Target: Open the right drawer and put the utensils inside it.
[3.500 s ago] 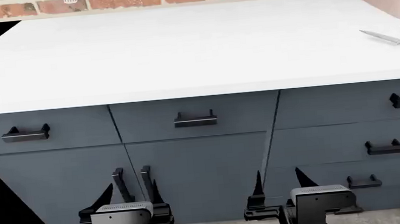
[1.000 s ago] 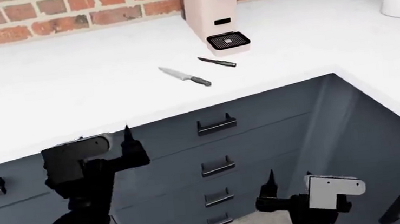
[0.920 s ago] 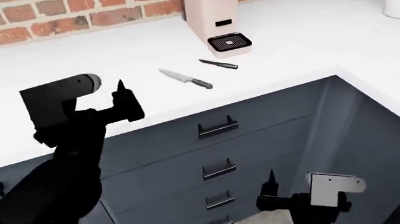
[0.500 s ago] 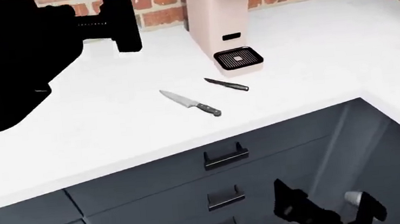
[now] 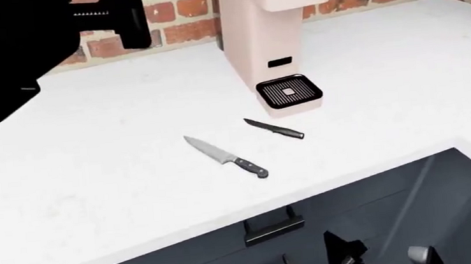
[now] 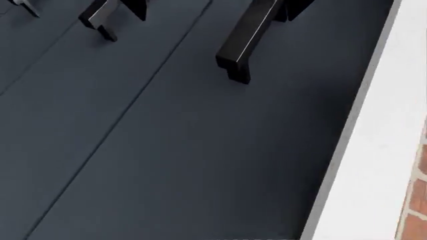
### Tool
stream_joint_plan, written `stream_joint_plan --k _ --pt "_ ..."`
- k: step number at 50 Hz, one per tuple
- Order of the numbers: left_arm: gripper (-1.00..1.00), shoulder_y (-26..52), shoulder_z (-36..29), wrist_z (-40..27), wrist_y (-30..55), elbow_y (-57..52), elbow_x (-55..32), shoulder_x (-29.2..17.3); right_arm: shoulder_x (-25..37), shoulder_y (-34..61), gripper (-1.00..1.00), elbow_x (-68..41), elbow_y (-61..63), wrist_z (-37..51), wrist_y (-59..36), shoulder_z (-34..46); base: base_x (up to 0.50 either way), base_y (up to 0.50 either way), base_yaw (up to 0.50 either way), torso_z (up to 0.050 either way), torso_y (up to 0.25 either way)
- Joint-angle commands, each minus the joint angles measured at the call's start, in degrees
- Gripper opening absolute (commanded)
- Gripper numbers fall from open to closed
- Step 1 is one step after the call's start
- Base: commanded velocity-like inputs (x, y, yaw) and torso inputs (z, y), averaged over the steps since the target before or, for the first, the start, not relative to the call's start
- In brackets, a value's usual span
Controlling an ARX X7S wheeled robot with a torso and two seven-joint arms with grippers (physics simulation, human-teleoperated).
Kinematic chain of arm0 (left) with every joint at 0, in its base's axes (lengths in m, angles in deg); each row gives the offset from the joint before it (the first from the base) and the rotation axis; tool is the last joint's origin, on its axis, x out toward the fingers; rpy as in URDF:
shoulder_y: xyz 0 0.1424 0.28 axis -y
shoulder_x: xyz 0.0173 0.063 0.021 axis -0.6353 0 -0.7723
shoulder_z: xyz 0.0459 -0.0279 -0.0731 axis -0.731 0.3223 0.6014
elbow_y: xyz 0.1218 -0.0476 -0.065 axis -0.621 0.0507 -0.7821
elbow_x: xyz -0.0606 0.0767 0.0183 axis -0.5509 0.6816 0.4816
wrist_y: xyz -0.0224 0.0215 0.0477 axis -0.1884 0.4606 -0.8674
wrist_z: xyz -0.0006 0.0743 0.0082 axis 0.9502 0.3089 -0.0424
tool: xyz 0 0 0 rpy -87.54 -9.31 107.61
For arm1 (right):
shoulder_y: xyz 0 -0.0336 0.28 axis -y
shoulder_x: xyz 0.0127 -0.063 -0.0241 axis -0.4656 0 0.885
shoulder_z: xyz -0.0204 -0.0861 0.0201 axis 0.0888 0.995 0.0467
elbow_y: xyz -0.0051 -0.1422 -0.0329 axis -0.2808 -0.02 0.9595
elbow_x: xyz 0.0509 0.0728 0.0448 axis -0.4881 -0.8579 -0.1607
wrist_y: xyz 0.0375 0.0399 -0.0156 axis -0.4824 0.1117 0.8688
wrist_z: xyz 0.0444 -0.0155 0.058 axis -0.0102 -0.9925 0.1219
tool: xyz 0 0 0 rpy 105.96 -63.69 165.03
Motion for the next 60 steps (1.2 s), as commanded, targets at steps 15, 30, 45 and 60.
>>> stream_joint_plan --k 15,30,45,60 --pt "1.0 0.23 -0.83 0.31 0.03 0.4 0.05 -0.46 0.2 3.03 1.0 -3.77 -9.32 -3.82 -4.62 3.88 0.0 0.0 0.0 0.0 0.0" --pt "1.0 0.2 -0.99 0.44 -0.19 0.43 0.11 -0.64 -1.02 9.69 1.0 -2.33 -15.88 -6.39 -4.93 7.97 0.0 0.0 0.0 0.0 0.0" --pt "1.0 0.85 -0.91 0.69 -0.41 1.22 -0.13 -0.63 -2.83 17.01 1.0 -1.39 -23.42 -7.77 -4.67 10.7 0.0 0.0 0.0 0.0 0.0" --pt "1.0 0.3 -1.29 0.99 -0.74 0.97 0.05 -0.48 -3.86 25.84 1.0 2.97 -37.99 -12.56 -0.91 14.37 0.0 0.0 0.0 0.0 0.0"
